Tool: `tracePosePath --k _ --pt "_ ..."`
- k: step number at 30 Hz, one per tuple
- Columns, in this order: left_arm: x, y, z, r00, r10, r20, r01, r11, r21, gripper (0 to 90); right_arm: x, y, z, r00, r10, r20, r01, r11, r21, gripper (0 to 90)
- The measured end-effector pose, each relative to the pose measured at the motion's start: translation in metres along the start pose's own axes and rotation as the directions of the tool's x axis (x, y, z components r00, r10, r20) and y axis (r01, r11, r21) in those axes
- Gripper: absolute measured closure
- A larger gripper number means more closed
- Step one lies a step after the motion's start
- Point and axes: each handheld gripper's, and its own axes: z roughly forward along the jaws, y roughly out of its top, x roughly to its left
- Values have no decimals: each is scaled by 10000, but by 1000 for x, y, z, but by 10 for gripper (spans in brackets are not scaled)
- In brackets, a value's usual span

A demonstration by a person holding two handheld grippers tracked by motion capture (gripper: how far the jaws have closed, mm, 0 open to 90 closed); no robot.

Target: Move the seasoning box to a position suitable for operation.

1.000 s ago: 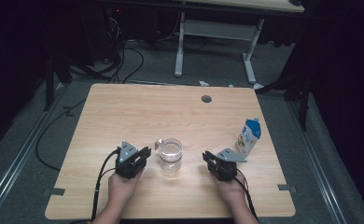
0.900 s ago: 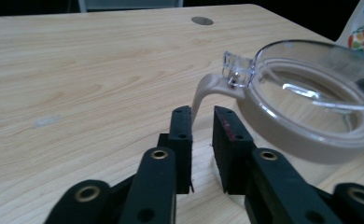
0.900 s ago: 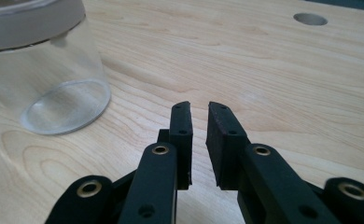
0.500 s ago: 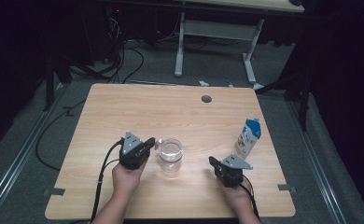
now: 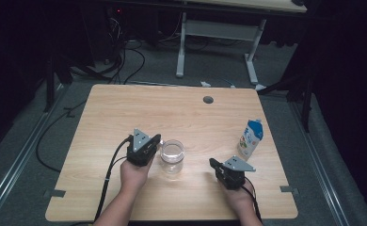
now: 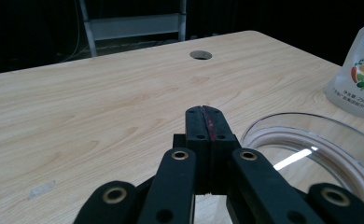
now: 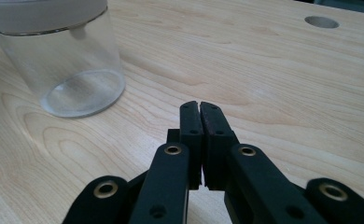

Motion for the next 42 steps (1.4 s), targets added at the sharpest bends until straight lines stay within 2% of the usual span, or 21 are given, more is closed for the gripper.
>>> tracePosePath --k 7,19,22,32,38,42 --pt "-2 -1 -1 9995 251 214 -250 9997 -70 900 3 2 1 9999 -50 -92 50 10000 -85 883" --pt "-1 -2 3 9996 216 165 -216 9998 -7 900 17 10 4 9987 -226 -467 211 9992 -326 883" --pt "-1 -2 4 9995 190 261 -188 9998 -75 900 27 20 10 9962 -260 -834 222 9987 -465 883" --pt "0 -3 4 9992 163 370 -158 9998 -127 900 56 56 17 9861 -730 -1494 566 9922 -1115 885" --pt "-1 -3 4 9989 89 462 -82 9999 -147 900 65 65 24 9819 -836 -1702 652 9917 -1111 886" --pt "2 -7 -6 9989 -105 457 116 9996 -240 900 67 66 23 9814 -883 -1705 693 9910 -1147 887"
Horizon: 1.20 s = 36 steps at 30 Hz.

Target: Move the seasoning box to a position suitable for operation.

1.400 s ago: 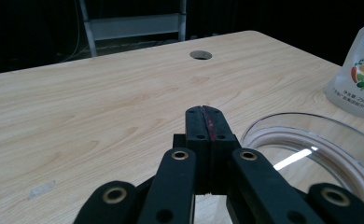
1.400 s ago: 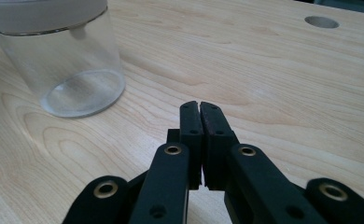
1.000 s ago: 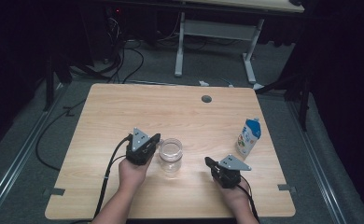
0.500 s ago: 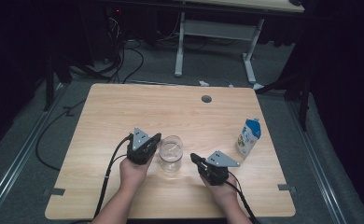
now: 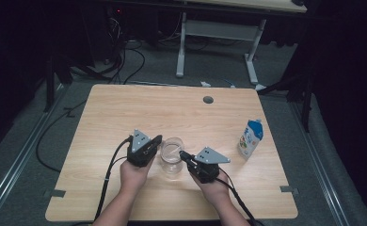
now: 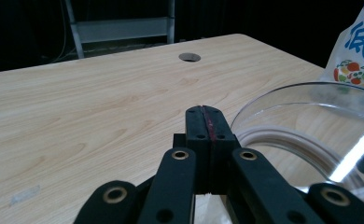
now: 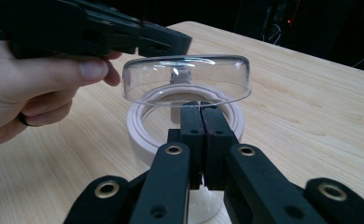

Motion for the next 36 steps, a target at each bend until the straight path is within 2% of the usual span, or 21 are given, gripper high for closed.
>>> tracePosePath --k 5,7,9,12,17,22,23,30,31,36 --pt "1 -13 -15 9999 -133 96 132 9999 66 900 1 0 -1 10000 56 -6 -56 10000 42 891" --pt "-4 -25 -25 9997 -146 196 141 9996 242 900 2 0 -2 10000 14 -6 -14 10000 -4 898" --pt "-6 -28 -27 9996 -139 231 132 9994 318 900 2 0 -2 10000 0 -17 0 10000 -9 899" --pt "-16 -36 -32 9983 -155 555 127 9986 507 900 3 -1 -3 10000 57 -27 -57 10000 26 900" --pt "-29 -32 -36 9958 24 913 -59 9993 379 900 3 2 -4 9997 216 -92 -217 9997 -134 900" --pt "-32 -29 -35 9953 -55 971 22 9994 335 900 3 7 -6 9998 161 -110 -164 9996 -245 899" --pt "-34 -28 -34 9940 -66 1093 29 9994 343 900 3 8 -7 9997 179 -159 -184 9994 -302 899" --pt "-38 -23 -32 9943 -31 1061 9 9998 207 900 3 9 -8 9998 163 -139 -167 9995 -275 900" --pt "-39 -22 -31 9933 -80 1153 59 9998 185 900 3 8 -7 9997 197 -157 -201 9995 -224 899" --pt "-39 -20 -32 9939 -98 1094 94 9999 40 900 1 2 1 9996 232 -139 -231 9997 77 899"
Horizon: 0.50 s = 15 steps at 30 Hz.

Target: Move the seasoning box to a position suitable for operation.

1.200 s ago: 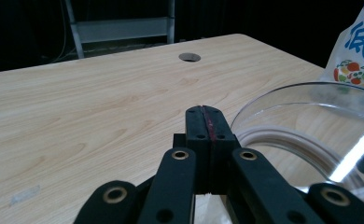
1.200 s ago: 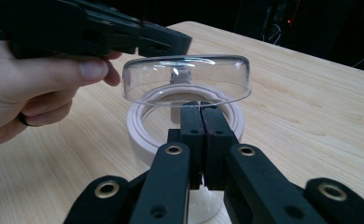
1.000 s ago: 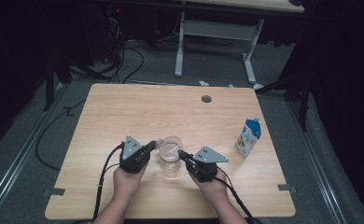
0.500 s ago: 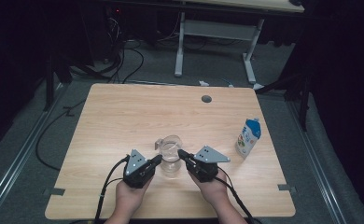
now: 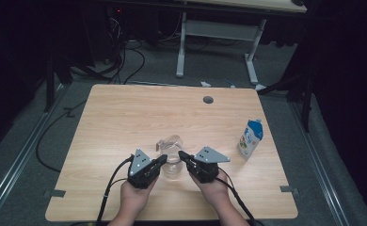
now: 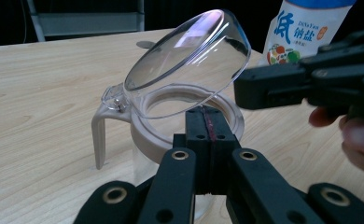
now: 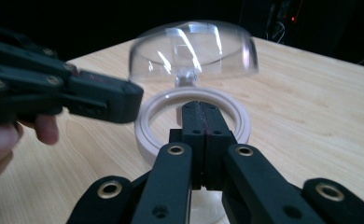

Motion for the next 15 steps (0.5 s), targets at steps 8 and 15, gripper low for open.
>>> tracePosePath --k 8,15 --pt "5 3 1 9996 -257 -83 254 9993 -256 900 0 -6 2 10000 96 24 -96 9999 -33 900" --pt "10 5 1 9986 -466 -237 454 9978 -487 900 1 -7 2 10000 34 39 -34 10000 -45 899"
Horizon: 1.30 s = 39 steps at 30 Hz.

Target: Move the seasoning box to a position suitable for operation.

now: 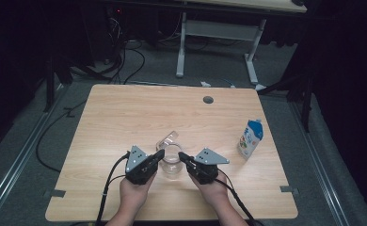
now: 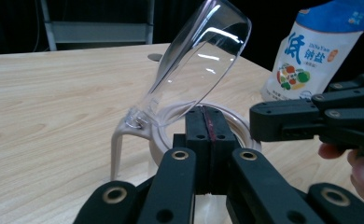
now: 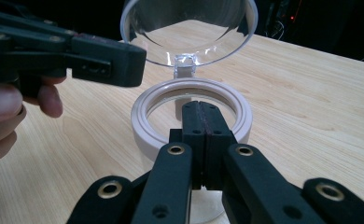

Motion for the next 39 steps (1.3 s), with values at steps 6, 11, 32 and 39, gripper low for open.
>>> tracePosePath --k 6,11,32,39 --pt "7 3 1 9997 -182 -172 178 9995 -244 900 0 0 0 9999 -109 5 109 9999 -33 899" --pt "11 3 0 9987 -371 -350 365 9992 -174 898 0 0 0 9999 -166 -9 166 9999 -42 899" --pt "34 -18 -20 9975 170 -688 -119 9972 732 786 -11 -4 -16 9987 -98 505 107 9998 -169 832" --pt "48 -31 -27 9899 847 -1135 -684 9877 1404 681 -29 -26 -26 9952 260 939 -285 9993 247 766"
